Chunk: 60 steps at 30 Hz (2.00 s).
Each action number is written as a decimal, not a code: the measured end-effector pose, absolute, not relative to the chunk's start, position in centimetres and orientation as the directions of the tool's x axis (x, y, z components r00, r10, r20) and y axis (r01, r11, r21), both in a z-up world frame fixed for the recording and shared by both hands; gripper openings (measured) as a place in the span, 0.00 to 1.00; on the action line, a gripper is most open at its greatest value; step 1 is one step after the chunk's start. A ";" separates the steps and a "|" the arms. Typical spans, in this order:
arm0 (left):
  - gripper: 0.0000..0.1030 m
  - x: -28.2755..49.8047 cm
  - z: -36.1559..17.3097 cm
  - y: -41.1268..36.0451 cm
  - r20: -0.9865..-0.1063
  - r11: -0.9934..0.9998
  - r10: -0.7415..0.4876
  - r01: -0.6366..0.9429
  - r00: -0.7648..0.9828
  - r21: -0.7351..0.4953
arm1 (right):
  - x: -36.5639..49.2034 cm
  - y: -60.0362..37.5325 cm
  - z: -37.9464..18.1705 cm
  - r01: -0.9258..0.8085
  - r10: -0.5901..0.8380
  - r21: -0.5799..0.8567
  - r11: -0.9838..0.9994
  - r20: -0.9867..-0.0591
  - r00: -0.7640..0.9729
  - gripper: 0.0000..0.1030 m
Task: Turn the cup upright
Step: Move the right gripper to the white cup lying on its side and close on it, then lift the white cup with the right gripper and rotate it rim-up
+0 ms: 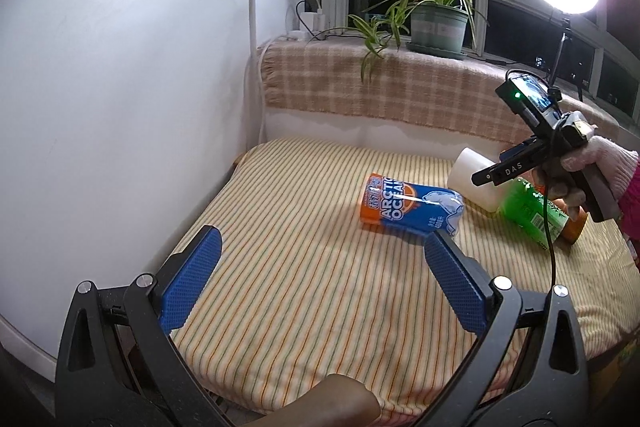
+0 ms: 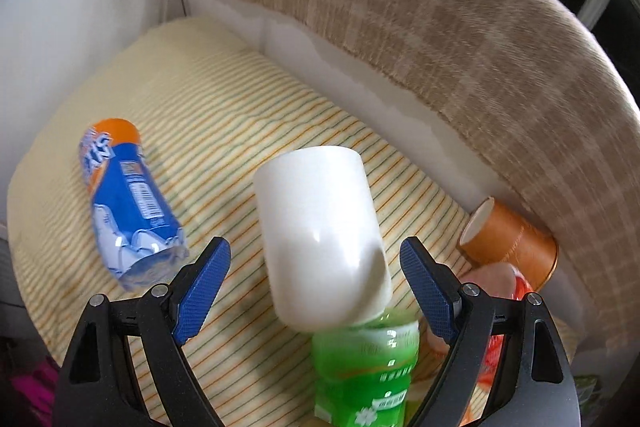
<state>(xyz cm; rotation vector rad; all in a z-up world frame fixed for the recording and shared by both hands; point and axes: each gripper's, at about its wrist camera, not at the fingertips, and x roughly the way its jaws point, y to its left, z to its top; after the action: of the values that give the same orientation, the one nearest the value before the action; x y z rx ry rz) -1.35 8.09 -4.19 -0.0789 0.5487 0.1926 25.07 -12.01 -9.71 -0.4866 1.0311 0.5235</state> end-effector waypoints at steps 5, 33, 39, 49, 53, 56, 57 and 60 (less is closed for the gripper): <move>1.00 -1.3 -4.3 8.5 -0.531 0.976 0.167 -0.214 0.831 -0.028 | 26.0 -10.5 -10.9 -0.644 0.140 -0.156 0.749 -0.913 0.384 0.84; 1.00 -2.1 -3.7 9.0 -0.518 0.975 0.173 -0.222 0.838 -0.034 | 26.0 -11.6 -8.5 -0.598 0.238 -0.124 0.792 -0.840 0.489 0.70; 1.00 -2.4 -3.4 8.7 -0.509 0.976 0.169 -0.216 0.844 -0.034 | 23.7 -12.3 -6.6 -0.571 0.303 -0.072 0.818 -0.790 0.533 0.70; 1.00 -2.4 -3.0 7.3 -0.504 0.984 0.129 -0.175 0.854 -0.045 | 17.0 -15.2 -2.8 -0.531 0.423 0.076 0.844 -0.703 0.572 0.70; 1.00 -2.0 -3.1 6.6 -0.512 0.989 0.099 -0.141 0.853 -0.043 | 14.7 -17.0 -2.7 -0.509 0.501 0.214 0.834 -0.682 0.534 0.70; 1.00 -1.7 -3.2 6.1 -0.519 0.992 0.076 -0.120 0.852 -0.051 | 13.2 -18.2 -3.7 -0.486 0.559 0.325 0.811 -0.674 0.483 0.70; 1.00 -1.6 -3.3 6.0 -0.523 0.992 0.070 -0.115 0.850 -0.054 | 12.7 -18.7 -4.2 -0.474 0.578 0.364 0.802 -0.672 0.462 0.70; 1.00 -1.1 -3.7 5.7 -0.545 0.993 0.036 -0.089 0.838 -0.071 | 11.6 -19.7 -5.8 -0.433 0.630 0.469 0.770 -0.667 0.398 0.70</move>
<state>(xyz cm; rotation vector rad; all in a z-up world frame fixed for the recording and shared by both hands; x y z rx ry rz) -1.12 5.65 -3.67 -0.0948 0.5744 0.0665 11.59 -19.71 -5.79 0.2350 0.9453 0.6810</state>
